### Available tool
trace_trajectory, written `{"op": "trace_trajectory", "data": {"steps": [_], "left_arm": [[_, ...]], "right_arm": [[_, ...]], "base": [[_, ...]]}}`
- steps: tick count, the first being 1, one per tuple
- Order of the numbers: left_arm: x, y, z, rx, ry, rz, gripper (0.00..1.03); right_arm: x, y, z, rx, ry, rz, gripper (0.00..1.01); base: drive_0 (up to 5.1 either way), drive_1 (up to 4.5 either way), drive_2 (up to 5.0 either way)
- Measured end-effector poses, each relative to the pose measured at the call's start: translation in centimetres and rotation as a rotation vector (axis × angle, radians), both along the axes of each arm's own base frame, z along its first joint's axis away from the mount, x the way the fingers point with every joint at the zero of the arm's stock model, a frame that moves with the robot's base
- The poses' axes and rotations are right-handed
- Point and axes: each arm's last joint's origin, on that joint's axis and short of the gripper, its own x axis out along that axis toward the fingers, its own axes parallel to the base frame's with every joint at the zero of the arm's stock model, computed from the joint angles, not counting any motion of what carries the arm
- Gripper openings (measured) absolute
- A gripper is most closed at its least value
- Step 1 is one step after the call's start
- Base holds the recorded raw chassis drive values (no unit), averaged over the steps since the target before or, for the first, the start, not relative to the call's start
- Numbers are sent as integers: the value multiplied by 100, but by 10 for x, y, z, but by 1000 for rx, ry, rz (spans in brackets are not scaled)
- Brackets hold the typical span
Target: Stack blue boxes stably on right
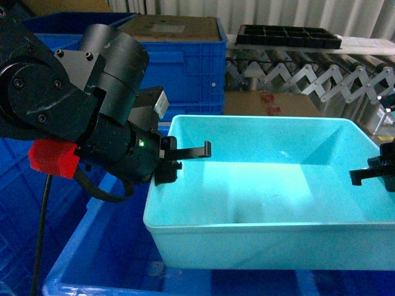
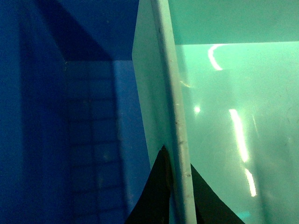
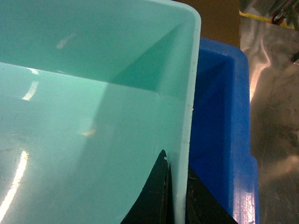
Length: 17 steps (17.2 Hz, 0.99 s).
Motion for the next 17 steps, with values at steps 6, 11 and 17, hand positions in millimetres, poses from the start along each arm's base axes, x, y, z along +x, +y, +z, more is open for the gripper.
{"op": "trace_trajectory", "data": {"steps": [6, 11, 17], "left_arm": [[0, -1, -4, 12, 0, -7, 2], [0, -1, -4, 15, -2, -11, 2], [0, -1, -4, 16, -2, -11, 2]], "right_arm": [[0, 0, 0, -16, -2, 9, 3], [0, 0, 0, -16, -2, 9, 3], [0, 0, 0, -17, -2, 10, 3]], "base": [[0, 0, 0], [0, 0, 0], [0, 0, 0]]}}
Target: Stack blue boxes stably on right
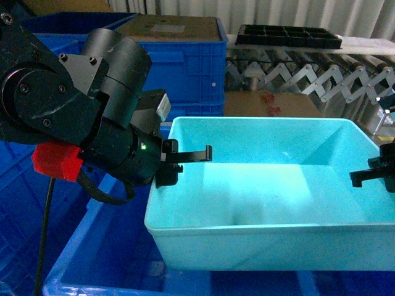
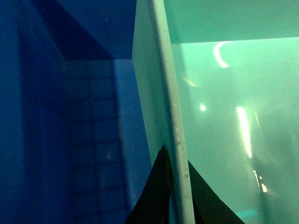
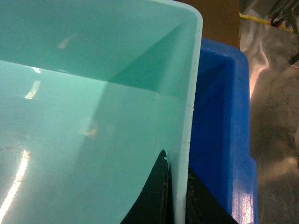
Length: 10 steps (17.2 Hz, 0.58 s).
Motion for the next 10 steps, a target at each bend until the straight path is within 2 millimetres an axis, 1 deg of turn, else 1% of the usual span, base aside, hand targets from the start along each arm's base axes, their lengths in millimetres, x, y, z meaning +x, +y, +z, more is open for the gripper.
{"op": "trace_trajectory", "data": {"steps": [3, 4, 6, 9, 10], "left_arm": [[0, 0, 0, 0, 0, 0, 2], [0, 0, 0, -2, 3, -22, 10], [-1, -3, 1, 5, -12, -115, 32], [0, -5, 3, 17, -28, -136, 54], [0, -5, 3, 18, -28, -138, 65]], "right_arm": [[0, 0, 0, 0, 0, 0, 3], [0, 0, 0, -10, -4, 6, 4], [1, -5, -2, -110, 6, 21, 26], [1, -8, -3, -137, 10, 26, 48], [1, -8, -3, -143, 10, 28, 59]], "base": [[0, 0, 0], [0, 0, 0], [0, 0, 0], [0, 0, 0], [0, 0, 0]]}}
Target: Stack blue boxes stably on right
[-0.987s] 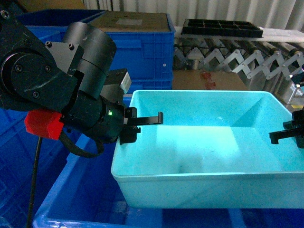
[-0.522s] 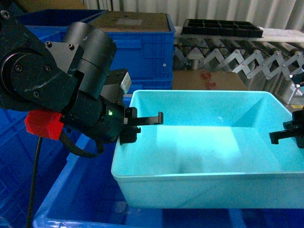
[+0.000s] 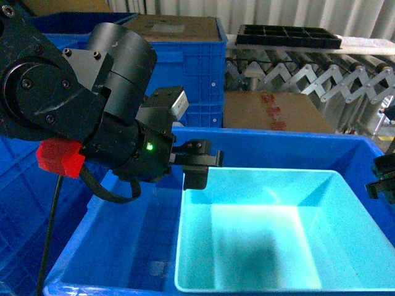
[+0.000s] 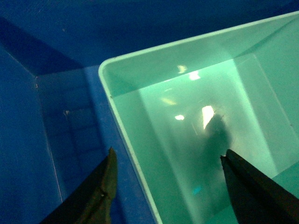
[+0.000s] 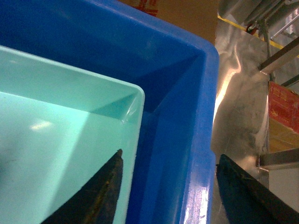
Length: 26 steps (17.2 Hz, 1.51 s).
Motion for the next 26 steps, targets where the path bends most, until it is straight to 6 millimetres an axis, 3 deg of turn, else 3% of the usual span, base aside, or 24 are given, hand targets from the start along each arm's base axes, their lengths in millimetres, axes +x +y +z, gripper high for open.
{"op": "trace_trajectory", "data": {"steps": [4, 5, 8, 12, 13, 14, 16, 19, 22, 26], "left_arm": [[0, 0, 0, 0, 0, 0, 100], [0, 0, 1, -1, -2, -2, 98], [4, 6, 17, -25, -32, 16, 98], [-3, 25, 79, -128, -156, 83, 98], [-10, 28, 90, -145, -177, 90, 98], [-30, 34, 101, -157, -175, 95, 98], [-81, 46, 113, -157, -151, 102, 98], [-133, 57, 139, -169, -169, 147, 98], [-144, 59, 158, -206, -253, 187, 98], [-143, 59, 160, -216, -251, 197, 98]], "right_arm": [[0, 0, 0, -8, 0, 6, 95], [0, 0, 0, -6, -1, 8, 100], [3, 1, 10, 8, -35, 25, 98], [-2, -3, 57, 57, -167, 60, 98], [-6, -7, 68, 65, -191, 58, 98], [-16, -14, 85, 73, -231, 55, 98], [-56, -35, 110, 105, -247, 37, 98], [-104, -45, 144, 137, -285, 17, 98], [-122, -39, 161, 139, -348, 26, 98], [-125, -36, 169, 141, -391, 43, 98]], "base": [[0, 0, 0], [0, 0, 0], [0, 0, 0], [0, 0, 0], [0, 0, 0], [0, 0, 0], [0, 0, 0], [0, 0, 0], [0, 0, 0], [0, 0, 0]]}}
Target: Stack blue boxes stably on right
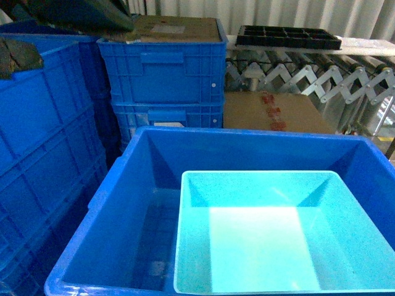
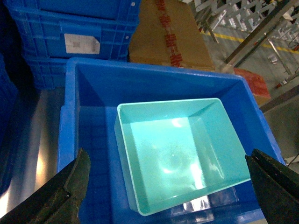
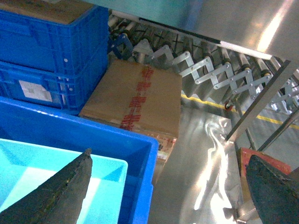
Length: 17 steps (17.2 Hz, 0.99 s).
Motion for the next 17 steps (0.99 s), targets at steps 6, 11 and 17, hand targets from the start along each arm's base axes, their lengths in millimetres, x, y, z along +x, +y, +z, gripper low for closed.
{"op": "trace_trajectory", "data": {"steps": [6, 11, 17], "left_arm": [[-30, 44, -43, 204, -502, 351, 51], [-66, 72, -80, 243, -509, 320, 1], [-92, 95, -102, 246, -508, 333, 2]], "right_arm": [[-28, 17, -38, 156, -193, -53, 56], [-64, 31, -75, 186, -183, -57, 2], [-92, 42, -96, 188, -186, -61, 2]], "base": [[0, 0, 0], [0, 0, 0], [0, 0, 0]]}}
